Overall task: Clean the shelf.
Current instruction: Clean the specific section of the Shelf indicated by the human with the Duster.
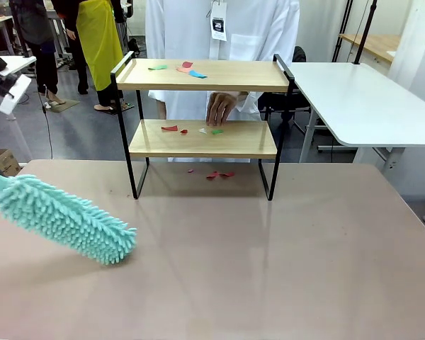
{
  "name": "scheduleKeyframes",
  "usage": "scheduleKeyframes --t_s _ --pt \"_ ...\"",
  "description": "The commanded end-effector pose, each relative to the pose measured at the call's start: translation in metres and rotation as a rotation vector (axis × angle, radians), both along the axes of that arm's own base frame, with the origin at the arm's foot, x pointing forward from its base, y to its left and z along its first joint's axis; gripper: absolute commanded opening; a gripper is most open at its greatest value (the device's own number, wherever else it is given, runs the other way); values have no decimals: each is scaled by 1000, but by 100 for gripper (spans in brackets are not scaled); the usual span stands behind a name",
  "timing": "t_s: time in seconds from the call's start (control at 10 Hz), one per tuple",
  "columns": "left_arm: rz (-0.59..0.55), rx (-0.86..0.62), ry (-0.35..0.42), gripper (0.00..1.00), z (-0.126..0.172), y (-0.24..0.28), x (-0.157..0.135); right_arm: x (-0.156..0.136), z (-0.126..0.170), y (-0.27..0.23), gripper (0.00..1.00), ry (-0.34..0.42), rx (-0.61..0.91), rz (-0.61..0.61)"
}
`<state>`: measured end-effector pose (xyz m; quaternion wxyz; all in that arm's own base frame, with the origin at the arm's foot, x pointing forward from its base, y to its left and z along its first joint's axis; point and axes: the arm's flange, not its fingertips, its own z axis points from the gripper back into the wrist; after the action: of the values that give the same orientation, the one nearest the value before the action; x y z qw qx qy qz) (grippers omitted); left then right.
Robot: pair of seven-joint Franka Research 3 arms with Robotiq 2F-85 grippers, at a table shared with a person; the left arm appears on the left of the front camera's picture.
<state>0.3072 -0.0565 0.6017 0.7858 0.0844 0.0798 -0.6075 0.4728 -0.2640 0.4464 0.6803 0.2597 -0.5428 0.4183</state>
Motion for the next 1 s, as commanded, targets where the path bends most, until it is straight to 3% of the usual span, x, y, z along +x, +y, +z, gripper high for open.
scheduleKeyframes --t_s 0.0,0.3,0.6,0.8,0.9 --pt "25 -227 -20 13 10 -12 -9 1 2 1 100 -5 -3 -2" --pt "178 -438 -36 13 4 -70 -18 1 2 1 100 -5 -3 -2" --pt "430 -588 -135 13 -15 -126 -12 1 2 1 100 -5 -3 -2" --pt "449 -617 -115 13 -16 -140 -1 1 2 1 100 -5 -3 -2" --pt "427 -597 -94 13 -13 -130 -11 1 2 1 100 -5 -3 -2"
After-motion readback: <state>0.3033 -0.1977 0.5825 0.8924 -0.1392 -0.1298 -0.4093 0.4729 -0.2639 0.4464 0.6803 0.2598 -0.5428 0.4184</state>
